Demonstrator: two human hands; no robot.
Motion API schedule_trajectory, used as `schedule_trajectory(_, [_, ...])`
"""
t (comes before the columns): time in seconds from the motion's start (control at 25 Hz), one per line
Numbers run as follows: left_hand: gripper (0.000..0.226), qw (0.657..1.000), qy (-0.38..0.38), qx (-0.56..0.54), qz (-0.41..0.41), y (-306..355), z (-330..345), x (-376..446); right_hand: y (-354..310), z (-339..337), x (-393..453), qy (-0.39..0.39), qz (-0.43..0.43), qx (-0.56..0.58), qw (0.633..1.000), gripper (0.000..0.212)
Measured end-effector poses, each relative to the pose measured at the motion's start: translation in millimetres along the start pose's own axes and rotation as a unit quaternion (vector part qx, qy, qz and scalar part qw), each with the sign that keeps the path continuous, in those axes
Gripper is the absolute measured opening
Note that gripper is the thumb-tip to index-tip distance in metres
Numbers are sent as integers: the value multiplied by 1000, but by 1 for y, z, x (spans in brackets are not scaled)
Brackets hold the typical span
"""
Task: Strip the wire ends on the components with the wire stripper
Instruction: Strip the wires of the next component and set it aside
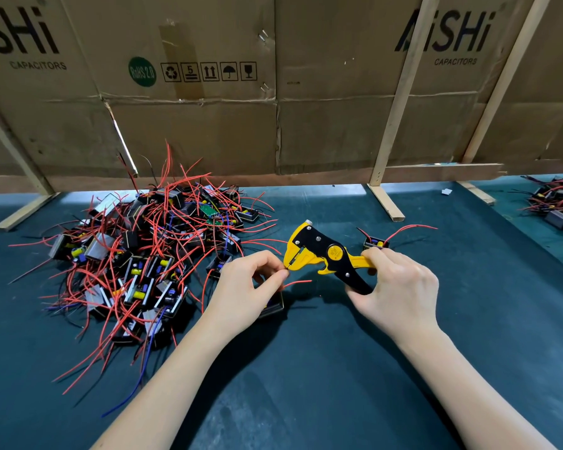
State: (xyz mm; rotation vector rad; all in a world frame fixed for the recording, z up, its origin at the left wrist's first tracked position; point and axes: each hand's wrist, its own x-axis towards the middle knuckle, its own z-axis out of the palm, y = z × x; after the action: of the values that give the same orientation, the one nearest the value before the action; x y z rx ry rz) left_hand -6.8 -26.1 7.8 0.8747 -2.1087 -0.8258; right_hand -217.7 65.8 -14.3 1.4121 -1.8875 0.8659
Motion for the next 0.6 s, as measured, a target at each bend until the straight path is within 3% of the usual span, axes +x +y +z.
schedule_trajectory(0.36, [11,1000,-4,-2,-3,1,1,0,-1,1,0,-35,9,-4,999,36])
schedule_trajectory(0.6, [18,987,0,-123,-102,1,4,4,-5,-1,0,-13,0,-1,1000,30])
